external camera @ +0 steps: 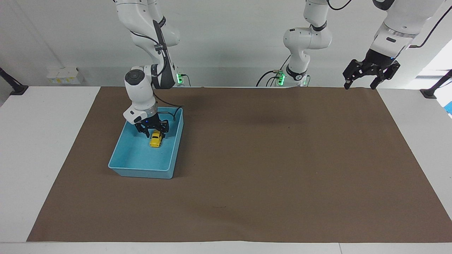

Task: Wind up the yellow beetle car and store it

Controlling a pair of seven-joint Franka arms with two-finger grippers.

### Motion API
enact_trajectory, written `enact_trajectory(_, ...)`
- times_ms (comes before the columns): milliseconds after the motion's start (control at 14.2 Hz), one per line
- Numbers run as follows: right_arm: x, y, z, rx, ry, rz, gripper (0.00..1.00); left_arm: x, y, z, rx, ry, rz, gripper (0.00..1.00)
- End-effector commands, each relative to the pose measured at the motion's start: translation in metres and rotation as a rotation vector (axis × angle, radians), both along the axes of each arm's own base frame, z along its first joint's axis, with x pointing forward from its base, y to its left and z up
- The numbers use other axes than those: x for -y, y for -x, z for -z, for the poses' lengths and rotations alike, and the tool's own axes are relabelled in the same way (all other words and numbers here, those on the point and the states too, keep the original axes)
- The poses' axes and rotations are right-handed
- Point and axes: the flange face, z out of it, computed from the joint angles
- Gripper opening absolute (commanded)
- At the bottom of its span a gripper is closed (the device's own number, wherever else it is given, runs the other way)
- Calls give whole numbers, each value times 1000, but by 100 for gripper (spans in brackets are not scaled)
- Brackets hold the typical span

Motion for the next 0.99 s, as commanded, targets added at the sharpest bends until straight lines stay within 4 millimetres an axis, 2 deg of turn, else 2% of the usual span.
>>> enact_trajectory(0,5,-15,-28,-7,-12,-3,100,-4,2,-1,-3,-10,-1,100)
enact_trajectory(211,8,-42,-77,-38,-9,7,100,-4,2,0,-5,-9,-1,100)
enact_trajectory(423,30,-63,-120,-45,-7,47,100,-4,2,-1,-3,-9,-1,100)
enact_trajectory(564,35,-70,-145,-39,9,44,100,-4,2,-1,-3,-10,-1,100)
enact_trajectory(916,39,-78,-225,-73,12,44,100,-4,2,0,-5,-10,-1,100)
